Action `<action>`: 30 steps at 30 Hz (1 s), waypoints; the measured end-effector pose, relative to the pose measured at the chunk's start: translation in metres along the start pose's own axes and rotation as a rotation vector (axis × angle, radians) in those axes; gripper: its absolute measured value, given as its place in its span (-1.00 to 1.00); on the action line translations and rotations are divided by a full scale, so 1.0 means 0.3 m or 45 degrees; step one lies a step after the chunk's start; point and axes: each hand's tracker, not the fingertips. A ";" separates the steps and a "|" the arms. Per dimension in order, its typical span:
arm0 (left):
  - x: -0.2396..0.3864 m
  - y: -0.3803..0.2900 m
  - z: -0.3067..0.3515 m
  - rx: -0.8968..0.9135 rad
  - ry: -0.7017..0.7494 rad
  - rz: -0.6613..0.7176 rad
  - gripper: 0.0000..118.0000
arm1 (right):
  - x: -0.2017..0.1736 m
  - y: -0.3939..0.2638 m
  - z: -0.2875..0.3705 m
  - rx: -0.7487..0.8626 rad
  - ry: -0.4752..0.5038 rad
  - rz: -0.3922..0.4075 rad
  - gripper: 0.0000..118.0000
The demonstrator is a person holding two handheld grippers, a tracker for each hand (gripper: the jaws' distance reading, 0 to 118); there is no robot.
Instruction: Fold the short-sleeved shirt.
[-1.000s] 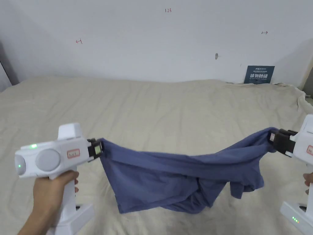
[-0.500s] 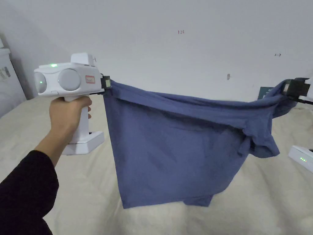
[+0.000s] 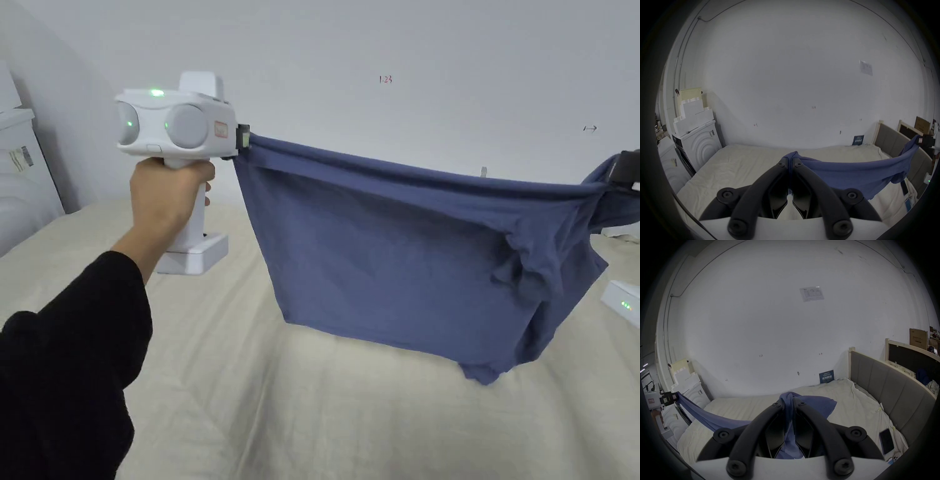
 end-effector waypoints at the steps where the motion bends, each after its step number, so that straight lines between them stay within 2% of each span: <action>1: 0.003 -0.036 -0.014 -0.020 -0.004 -0.001 -0.99 | 0.012 -0.032 -0.009 -0.011 -0.007 -0.009 -0.90; 9: 0.013 -0.433 -0.068 -0.246 -0.030 0.025 -0.99 | 0.133 -0.400 -0.008 -0.202 -0.055 -0.106 -0.90; 20: -0.075 -1.029 0.126 -0.532 -0.065 0.081 -0.99 | 0.227 -0.961 0.299 -0.435 -0.106 -0.258 -0.90; 25: -0.116 -1.235 0.282 -0.638 -0.058 0.083 -0.99 | 0.236 -1.129 0.446 -0.531 -0.118 -0.253 -0.90; 30: -0.176 -1.353 0.470 -0.685 -0.036 0.104 -0.99 | 0.237 -1.210 0.586 -0.582 -0.119 -0.208 -0.90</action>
